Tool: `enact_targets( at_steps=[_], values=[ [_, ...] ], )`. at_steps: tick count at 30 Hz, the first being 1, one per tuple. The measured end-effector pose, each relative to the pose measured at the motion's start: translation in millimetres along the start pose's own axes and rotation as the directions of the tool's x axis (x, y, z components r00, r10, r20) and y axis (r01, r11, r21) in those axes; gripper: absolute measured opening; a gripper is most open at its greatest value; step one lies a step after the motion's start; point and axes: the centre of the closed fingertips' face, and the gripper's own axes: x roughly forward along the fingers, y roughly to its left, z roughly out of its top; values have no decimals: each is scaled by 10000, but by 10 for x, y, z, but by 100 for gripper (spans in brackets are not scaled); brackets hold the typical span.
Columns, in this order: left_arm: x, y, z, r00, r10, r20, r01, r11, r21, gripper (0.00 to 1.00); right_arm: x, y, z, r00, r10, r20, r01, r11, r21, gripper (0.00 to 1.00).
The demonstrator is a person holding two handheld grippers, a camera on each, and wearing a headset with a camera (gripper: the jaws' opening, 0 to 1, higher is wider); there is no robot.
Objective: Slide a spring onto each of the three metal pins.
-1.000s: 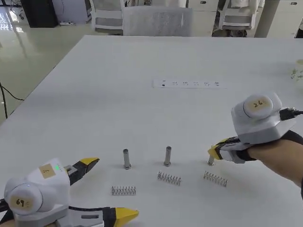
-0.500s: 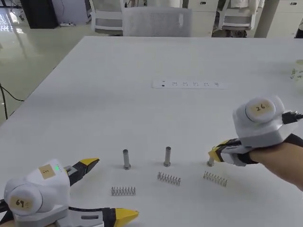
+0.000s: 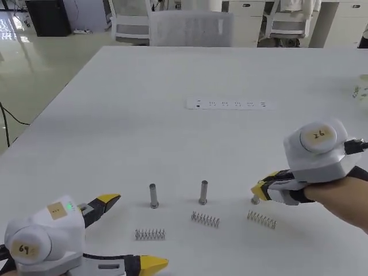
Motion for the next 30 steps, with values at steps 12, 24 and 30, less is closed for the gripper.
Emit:
enact_targets(
  at_steps=[12, 24, 30],
  values=[
    [4, -4, 11, 10000, -45, 15, 45, 10000, 29, 93, -119, -3, -157, 10000, 31, -85, -32, 10000, -70, 19],
    [8, 1, 18, 10000, -36, 29, 36, 10000, 47, 93, -131, 181, -411, 9938, 836, -734, -866, 9955, -385, 17],
    [4, 3, 20, 10000, -12, 36, 12, 10000, 33, 93, -112, 256, -515, 9873, 1123, -1124, -1201, 9906, -653, 15]
  ],
)
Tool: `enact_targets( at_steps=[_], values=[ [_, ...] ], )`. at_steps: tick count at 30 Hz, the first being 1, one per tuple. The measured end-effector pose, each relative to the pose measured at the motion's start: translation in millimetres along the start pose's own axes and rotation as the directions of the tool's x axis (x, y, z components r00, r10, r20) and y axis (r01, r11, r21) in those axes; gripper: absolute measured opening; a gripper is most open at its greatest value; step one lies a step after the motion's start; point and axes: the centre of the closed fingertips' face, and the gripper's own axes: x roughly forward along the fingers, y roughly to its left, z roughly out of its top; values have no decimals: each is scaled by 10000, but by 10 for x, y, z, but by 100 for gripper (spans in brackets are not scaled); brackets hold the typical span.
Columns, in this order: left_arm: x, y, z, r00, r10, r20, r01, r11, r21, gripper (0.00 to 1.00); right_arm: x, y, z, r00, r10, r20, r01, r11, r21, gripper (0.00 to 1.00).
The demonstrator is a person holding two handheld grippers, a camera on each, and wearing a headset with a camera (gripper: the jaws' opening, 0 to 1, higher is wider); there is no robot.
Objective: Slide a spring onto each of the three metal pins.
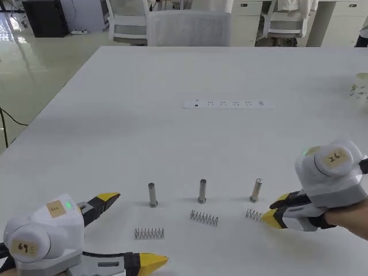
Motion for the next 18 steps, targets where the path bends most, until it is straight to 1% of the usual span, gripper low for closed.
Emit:
enact_targets(
  at_steps=[9, 16, 18],
  values=[
    [-3, -2, 1, 10000, 2, -2, -2, 10000, 3, 93, 54, 42, -79, 9990, 219, -398, -233, 9991, -344, 13],
    [-9, 9, 5, 10000, 41, 19, -41, 10000, -7, 93, 92, 42, -120, 9972, 228, -715, -277, 9973, -683, 11],
    [-11, 12, 4, 10000, 52, 23, -52, 10000, -9, 93, 98, 33, -117, 9972, 204, -712, -260, 9966, -780, 10]
  ],
)
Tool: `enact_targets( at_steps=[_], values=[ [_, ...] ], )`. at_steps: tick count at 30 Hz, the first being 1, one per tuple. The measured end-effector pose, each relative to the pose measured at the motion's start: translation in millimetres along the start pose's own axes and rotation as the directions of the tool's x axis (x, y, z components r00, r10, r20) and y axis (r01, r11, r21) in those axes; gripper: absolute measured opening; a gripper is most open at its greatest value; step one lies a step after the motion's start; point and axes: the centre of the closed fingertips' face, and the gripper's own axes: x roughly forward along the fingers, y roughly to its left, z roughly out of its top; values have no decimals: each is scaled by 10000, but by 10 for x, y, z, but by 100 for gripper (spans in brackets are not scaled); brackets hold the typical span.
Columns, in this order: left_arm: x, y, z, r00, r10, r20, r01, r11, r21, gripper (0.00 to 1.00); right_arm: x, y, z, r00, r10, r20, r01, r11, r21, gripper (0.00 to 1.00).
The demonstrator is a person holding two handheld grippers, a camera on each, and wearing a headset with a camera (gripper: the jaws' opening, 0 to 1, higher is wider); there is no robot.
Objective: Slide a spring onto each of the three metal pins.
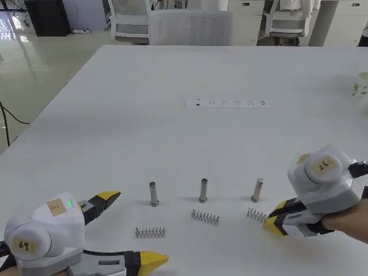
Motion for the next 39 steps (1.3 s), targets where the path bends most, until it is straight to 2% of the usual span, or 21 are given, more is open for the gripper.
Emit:
enact_targets(
  at_steps=[7, 17, 28, 35, 39],
  values=[
    [-2, 2, 7, 10000, 30, 21, -31, 10000, 6, 93, -2, 1, -3, 10000, -20, -93, 17, 9997, -234, 9],
    [-28, 0, 9, 10000, 64, 40, -64, 10000, 21, 93, -8, 1, 7, 9999, -66, -85, 64, 9997, -220, 8],
    [-89, -74, 79, 9999, -53, 157, 50, 9999, 137, 91, -68, 52, 81, 10000, 43, 40, -42, 9995, -301, 8],
    [-143, -159, 51, 9994, -324, 74, 323, 9994, 109, 83, -119, 124, 120, 9997, 223, 63, -220, 9988, -448, 8],
    [-149, -238, 46, 9976, -688, 32, 687, 9975, 137, 72, -166, 179, 196, 9992, 371, 159, -361, 9978, -559, 8]
  ],
)
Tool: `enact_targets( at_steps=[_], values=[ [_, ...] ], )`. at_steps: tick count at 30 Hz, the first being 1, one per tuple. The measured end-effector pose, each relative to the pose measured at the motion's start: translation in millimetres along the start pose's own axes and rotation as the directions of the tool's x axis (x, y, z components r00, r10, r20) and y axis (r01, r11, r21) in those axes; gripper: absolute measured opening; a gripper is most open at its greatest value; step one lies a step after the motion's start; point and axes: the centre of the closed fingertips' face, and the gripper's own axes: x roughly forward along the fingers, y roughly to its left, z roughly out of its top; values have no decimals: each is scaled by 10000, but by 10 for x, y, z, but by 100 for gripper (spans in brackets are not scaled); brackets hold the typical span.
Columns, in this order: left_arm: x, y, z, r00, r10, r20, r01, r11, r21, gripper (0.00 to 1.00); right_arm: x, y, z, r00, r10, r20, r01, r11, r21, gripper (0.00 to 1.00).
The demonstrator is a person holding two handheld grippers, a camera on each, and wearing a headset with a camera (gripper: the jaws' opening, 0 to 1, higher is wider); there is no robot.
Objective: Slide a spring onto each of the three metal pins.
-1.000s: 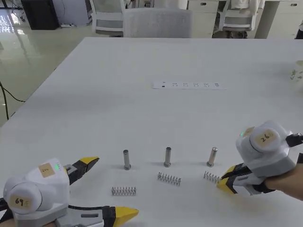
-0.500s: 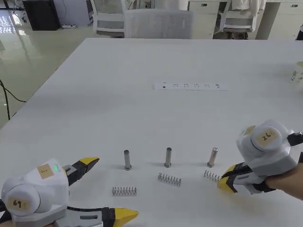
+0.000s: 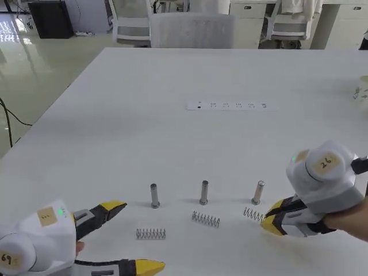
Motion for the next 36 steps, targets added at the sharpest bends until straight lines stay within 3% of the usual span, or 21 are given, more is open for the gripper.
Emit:
enact_targets(
  at_steps=[10, 14, 20, 36],
  values=[
    [94, -156, 84, 9969, -792, 1, 792, 9964, 297, 54, -28, 161, 158, 9992, 400, 30, -397, 9976, -561, 8],
    [160, -230, 134, 9912, -1317, -133, 1323, 9890, 662, 44, -13, 238, 210, 9982, 603, -49, -605, 9945, -859, 8],
    [286, -312, 283, 9820, -1877, -188, 1886, 9755, 1136, 43, -9, 297, 296, 9971, 758, -75, -761, 9898, -1203, 8],
    [527, -456, 352, 9570, -2837, -602, 2900, 9393, 1831, 37, 35, 569, 494, 9893, 1410, -381, -1460, 9651, -2174, 8]
  ],
)
